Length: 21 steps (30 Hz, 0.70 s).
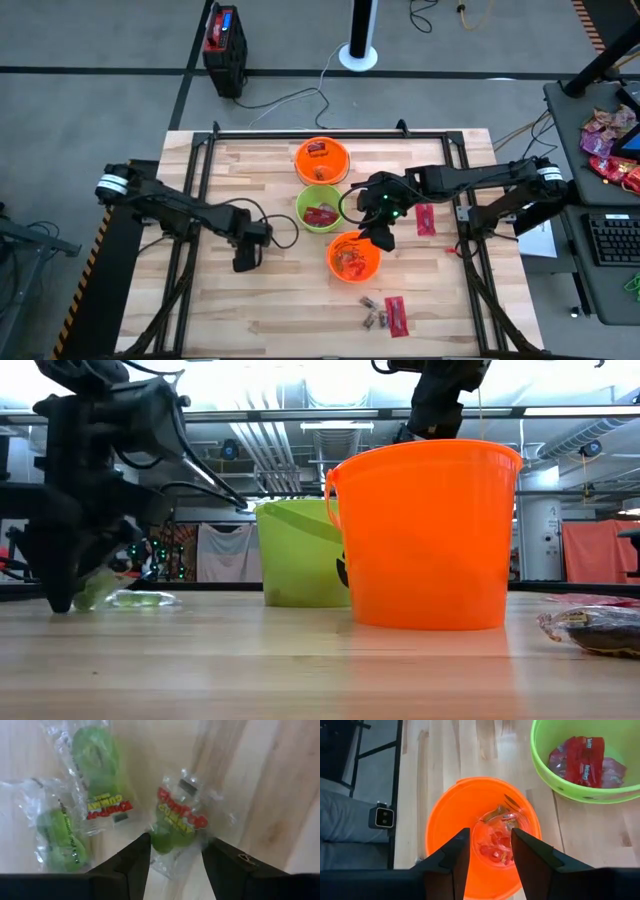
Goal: Sort candy by brand, put in halloween buckets
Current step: Put the green gummy into the bottom orange bucket
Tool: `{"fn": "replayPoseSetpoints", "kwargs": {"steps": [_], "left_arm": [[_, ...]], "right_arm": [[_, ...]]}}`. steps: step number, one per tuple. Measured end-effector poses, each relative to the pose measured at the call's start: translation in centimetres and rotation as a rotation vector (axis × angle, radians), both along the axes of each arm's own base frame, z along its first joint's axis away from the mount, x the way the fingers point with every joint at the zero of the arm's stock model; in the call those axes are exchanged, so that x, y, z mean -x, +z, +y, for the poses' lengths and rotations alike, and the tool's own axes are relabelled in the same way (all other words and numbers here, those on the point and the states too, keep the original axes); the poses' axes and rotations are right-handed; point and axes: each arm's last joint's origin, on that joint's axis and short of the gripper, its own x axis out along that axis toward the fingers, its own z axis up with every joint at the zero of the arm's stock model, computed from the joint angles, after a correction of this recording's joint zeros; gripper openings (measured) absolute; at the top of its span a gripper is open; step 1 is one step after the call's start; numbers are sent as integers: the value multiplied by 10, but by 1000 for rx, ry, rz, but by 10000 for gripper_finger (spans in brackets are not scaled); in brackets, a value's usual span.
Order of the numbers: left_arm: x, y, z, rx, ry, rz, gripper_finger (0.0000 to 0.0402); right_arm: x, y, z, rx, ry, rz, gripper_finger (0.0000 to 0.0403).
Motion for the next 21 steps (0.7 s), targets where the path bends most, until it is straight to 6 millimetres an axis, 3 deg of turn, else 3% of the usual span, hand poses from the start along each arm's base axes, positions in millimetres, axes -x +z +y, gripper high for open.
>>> {"fn": "replayPoseSetpoints", "kwargs": {"steps": [3,7,9,12,15,18,21], "left_arm": [[-2,-2,0,2,34,14,142],[-4,3,-2,30,43,-1,72],[-7,13,-2,43,43,-38,25],[-9,34,-3,64,56,-104,13],[-12,65,-4,113,59,-200,6],[-20,111,-6,160,43,-373,4],[-32,160,-4,89,27,-573,2]], "right_arm": [[0,0,0,2,2,0,135],[0,0,0,3,3,1,136],[0,0,0,3,3,2,136],[0,0,0,3,4,3,136],[0,0,0,9,12,-1,136],[2,2,0,10,13,-7,137],[7,9,0,12,14,-37,137]]}}
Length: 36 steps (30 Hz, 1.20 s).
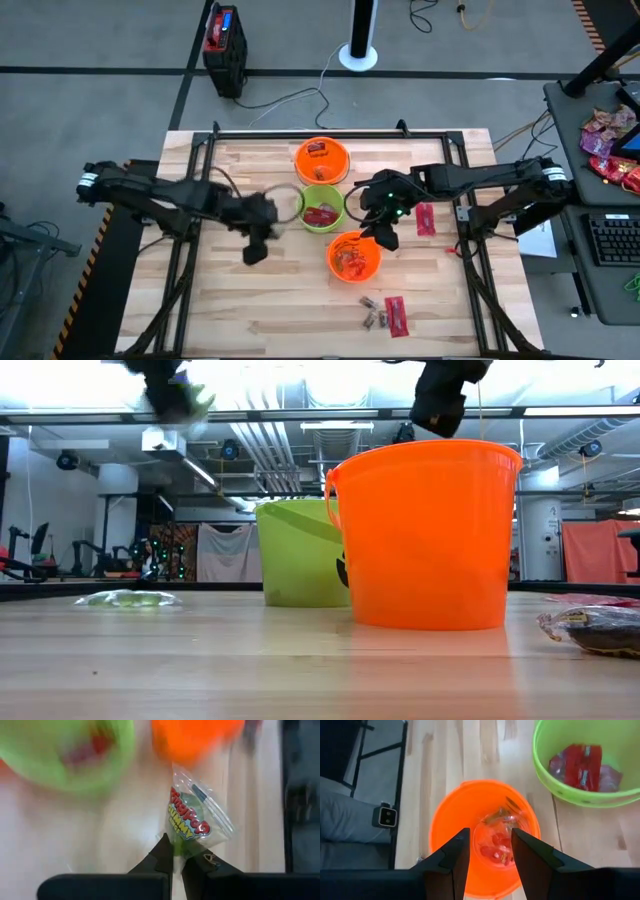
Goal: Sort candy by brand, put in halloween buckets
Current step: Put the green gummy into the bottom orange bucket, then put the black gummy into the top orange bucket
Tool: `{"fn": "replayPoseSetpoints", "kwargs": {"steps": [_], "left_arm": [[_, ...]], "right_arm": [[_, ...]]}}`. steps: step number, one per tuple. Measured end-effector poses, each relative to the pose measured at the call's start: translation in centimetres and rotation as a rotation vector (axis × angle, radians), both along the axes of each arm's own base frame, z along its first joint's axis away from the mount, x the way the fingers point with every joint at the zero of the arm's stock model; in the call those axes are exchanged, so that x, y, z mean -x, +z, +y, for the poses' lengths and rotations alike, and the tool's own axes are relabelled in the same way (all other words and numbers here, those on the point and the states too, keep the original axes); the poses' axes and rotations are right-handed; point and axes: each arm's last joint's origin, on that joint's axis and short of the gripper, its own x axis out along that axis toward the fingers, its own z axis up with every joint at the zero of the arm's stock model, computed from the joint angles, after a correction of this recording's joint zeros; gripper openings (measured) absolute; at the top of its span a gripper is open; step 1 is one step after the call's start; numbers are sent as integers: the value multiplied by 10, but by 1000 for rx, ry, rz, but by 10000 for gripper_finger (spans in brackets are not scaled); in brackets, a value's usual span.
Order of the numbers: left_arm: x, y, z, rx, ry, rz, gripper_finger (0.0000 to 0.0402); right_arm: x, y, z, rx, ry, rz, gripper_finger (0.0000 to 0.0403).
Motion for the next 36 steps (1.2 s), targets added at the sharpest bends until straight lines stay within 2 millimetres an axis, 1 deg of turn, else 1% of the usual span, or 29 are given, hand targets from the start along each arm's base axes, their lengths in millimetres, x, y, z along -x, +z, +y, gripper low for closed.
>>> {"fn": "replayPoseSetpoints", "kwargs": {"steps": [2,4,7,9,12,14,16,19,23,26,31,36], "left_arm": [[-12,26,2,-91,13,-99,2],[-30,44,3,-166,2,-170,1],[-62,58,3,-233,-45,-224,1],[-84,60,2,-275,-82,-249,1],[-115,55,-2,-327,-136,-270,0],[-131,46,-7,-325,-195,-251,0],[-142,37,-13,-292,-263,-240,0],[-155,22,-19,-247,-317,-228,0],[-165,3,-23,-181,-367,-195,0],[-171,-3,-25,-123,-372,-205,6],[-177,-18,-25,-102,-353,-159,50],[-178,-17,-22,-81,-320,-157,102]], "right_arm": [[3,6,-1,9,-2,-34,137],[7,11,-2,31,-23,-60,137],[14,21,-3,51,-53,-106,137],[20,29,-5,81,-92,-135,137],[26,37,-8,167,-183,-170,137],[31,42,-12,232,-265,-187,137],[36,45,-16,277,-343,-199,137],[41,48,-20,307,-449,-199,137],[47,49,-21,316,-510,-178,137],[49,49,-21,312,-513,-170,137],[49,48,-21,304,-520,-168,137],[52,45,-21,282,-544,-128,137]]}}
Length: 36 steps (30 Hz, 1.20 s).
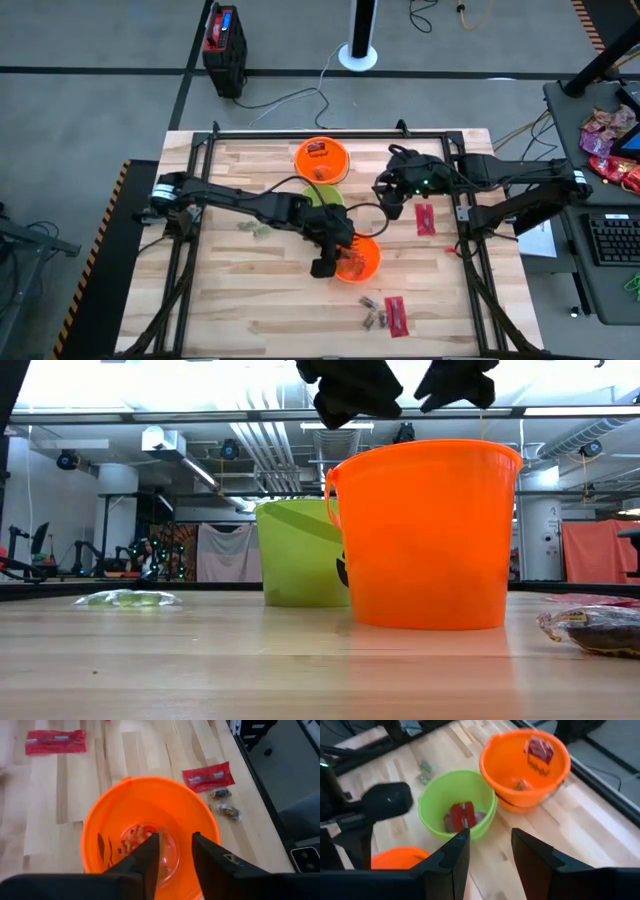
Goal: Sort candy by brand, put in halloween buckets
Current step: Put the black gummy into the top orange bucket
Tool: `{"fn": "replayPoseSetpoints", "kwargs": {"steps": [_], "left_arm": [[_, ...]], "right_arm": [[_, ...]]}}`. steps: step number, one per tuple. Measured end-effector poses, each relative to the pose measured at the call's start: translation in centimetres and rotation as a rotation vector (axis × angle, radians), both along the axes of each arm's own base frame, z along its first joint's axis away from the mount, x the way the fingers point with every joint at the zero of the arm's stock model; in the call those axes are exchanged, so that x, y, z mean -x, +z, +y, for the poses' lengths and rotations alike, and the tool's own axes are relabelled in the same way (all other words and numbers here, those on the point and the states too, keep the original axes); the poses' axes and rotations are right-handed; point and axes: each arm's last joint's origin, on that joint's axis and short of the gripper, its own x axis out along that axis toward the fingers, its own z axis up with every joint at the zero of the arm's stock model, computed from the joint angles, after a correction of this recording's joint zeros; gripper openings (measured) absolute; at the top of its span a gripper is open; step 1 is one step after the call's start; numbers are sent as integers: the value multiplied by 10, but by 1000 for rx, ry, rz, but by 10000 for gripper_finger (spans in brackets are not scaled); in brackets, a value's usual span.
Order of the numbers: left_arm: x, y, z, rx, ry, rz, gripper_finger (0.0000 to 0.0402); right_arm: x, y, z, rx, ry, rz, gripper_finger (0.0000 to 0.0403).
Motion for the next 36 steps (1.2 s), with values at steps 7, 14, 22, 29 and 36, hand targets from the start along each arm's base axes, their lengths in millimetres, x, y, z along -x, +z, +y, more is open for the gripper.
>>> {"fn": "replayPoseSetpoints", "kwargs": {"steps": [7,14,22,29,36], "left_arm": [[33,45,8,-81,30,100,136],[118,143,34,-173,267,51,136],[214,217,54,-198,636,-265,136],[255,229,65,-319,795,-374,136],[272,227,71,-367,721,-340,133]], "right_arm": [[18,-24,-16,-170,-260,197,137],[15,-83,-70,-283,-402,413,137],[10,-160,-121,-383,-400,639,137],[1,-190,-129,-413,-338,721,137],[-3,-211,-131,-451,-286,790,122]]}}
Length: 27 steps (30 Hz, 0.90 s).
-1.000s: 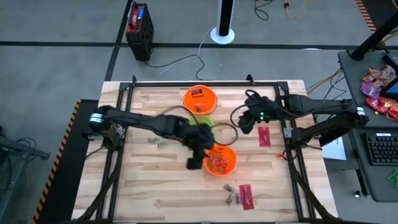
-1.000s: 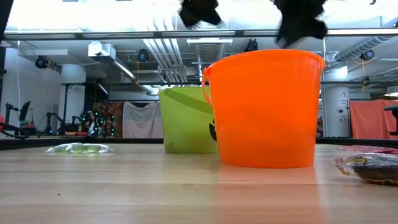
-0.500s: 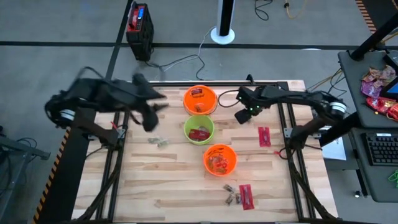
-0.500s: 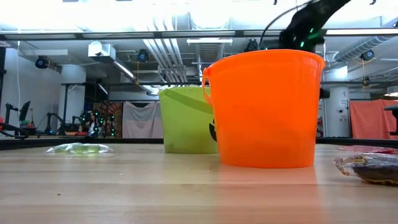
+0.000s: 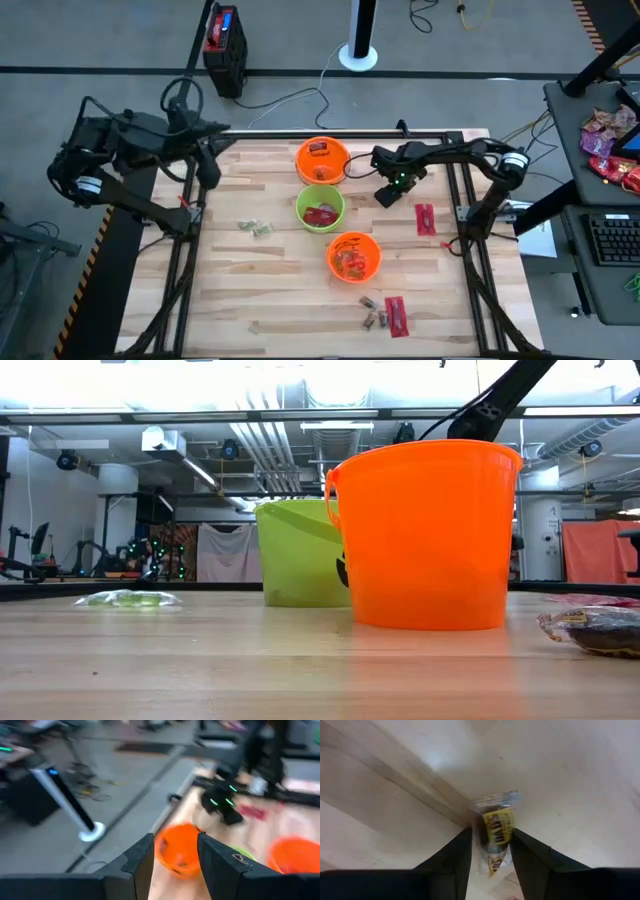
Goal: Sort candy by brand, put in halloween buckets
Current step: Put the black gummy into the top orange bucket
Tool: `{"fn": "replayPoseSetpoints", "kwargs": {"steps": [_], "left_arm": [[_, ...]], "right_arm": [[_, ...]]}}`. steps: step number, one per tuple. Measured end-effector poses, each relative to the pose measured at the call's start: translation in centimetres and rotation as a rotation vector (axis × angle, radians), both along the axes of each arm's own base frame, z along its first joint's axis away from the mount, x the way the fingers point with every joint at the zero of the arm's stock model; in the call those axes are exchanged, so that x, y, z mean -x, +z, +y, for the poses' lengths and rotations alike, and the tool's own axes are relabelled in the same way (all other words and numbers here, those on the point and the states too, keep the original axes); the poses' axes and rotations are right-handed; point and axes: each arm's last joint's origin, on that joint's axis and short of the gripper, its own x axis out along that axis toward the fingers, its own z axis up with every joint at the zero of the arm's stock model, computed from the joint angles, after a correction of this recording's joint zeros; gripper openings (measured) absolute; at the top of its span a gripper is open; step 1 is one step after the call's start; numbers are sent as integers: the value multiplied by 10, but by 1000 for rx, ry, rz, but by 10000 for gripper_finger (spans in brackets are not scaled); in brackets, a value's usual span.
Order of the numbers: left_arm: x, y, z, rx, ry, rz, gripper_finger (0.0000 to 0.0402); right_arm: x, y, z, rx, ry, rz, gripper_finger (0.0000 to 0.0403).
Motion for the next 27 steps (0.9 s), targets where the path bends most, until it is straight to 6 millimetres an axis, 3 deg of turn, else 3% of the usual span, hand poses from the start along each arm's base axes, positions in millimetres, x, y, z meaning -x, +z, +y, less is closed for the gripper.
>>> {"fn": "replayPoseSetpoints", "kwargs": {"steps": [3,6,12,16,22,25,27], "left_arm": [[1,-8,7,48,-24,47,124],[2,-22,19,51,27,106,116],[2,-60,38,71,153,236,114],[3,-80,46,90,200,271,114],[-13,-112,62,186,93,206,113],[-19,-134,74,238,68,182,113],[-20,-152,79,277,72,207,113]], "right_arm": [[0,1,0,-8,7,-8,82],[0,16,0,-1,22,-22,52],[3,78,-9,27,-13,-60,52],[-3,132,-17,111,-38,-197,51],[-43,220,-40,339,162,-678,51],[-70,240,-52,387,312,-945,51],[-83,243,-59,397,362,-1032,51]]}}
